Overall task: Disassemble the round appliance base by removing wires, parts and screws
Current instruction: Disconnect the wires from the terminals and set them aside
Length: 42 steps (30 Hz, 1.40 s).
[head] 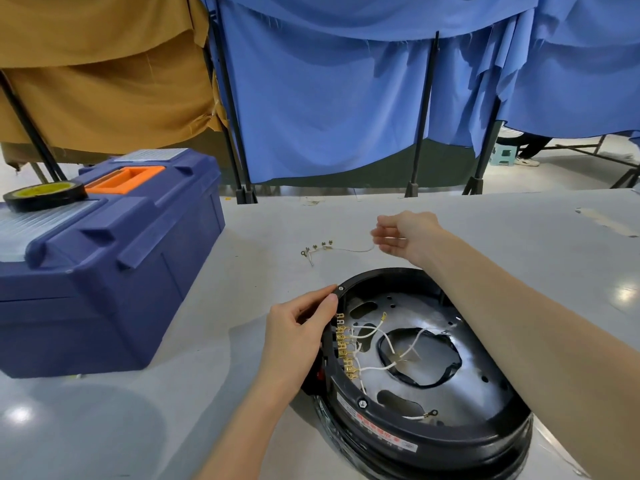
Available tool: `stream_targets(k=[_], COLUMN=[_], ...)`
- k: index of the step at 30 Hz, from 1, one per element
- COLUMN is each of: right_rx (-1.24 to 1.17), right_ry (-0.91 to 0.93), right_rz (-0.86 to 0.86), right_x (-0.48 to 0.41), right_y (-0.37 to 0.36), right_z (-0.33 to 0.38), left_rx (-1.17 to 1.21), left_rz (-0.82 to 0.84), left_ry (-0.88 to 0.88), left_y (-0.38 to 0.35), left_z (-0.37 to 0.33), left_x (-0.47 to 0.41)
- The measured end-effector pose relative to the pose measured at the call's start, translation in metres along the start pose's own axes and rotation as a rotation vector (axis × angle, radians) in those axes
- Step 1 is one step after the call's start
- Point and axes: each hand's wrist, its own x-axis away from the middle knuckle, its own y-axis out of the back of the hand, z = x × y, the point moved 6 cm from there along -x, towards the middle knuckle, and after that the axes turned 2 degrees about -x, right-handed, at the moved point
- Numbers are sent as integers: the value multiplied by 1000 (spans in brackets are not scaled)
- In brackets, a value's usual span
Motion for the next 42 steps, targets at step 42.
stream_targets(k=[42], right_rx=[1013], right_ry=[489], right_rz=[812], right_x=[116], right_y=[-31], right_z=[-27], left_rx=[0], left_rz=[20], left_ry=[-20], left_y=[0], left_z=[-6], left_x=[3])
